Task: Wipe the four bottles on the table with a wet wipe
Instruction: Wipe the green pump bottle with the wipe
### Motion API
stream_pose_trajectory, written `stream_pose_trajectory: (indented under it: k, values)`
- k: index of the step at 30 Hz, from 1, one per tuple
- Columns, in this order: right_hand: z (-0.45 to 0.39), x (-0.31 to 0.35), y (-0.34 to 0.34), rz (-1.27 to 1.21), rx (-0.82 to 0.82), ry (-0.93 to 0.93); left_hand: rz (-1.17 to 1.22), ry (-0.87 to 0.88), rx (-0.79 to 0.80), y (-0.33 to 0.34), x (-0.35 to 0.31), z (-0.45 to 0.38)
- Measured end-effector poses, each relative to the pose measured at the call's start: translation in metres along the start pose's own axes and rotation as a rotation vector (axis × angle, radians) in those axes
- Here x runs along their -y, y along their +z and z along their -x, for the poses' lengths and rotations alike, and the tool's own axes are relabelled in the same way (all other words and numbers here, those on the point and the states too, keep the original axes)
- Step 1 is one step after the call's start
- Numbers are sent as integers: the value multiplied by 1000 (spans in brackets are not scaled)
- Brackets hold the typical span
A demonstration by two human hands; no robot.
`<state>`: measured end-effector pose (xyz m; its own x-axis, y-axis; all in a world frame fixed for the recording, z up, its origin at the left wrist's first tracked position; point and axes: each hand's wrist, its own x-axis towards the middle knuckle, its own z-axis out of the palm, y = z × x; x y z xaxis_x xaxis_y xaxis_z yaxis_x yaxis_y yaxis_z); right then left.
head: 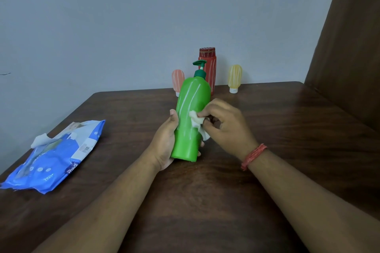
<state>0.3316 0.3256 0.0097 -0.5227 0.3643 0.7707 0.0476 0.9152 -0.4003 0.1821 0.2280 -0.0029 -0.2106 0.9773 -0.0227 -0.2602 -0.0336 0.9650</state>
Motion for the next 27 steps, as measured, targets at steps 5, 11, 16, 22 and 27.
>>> stream_pose_trajectory:
  k: [5,11,16,22,27]
  values:
    - [-1,0,0,38,-20,-6,13,-2,-19,0,0,-1]
    - [3,11,2,-33,186,-134,88,26,-79,-2,1,-4]
    - [2,8,6,35,94,-59,64,15,-84,-2,1,-5]
    - [3,12,3,-11,197,-133,55,11,-73,-2,1,-6]
    - [2,11,3,8,132,-79,21,23,-66,-1,1,-7]
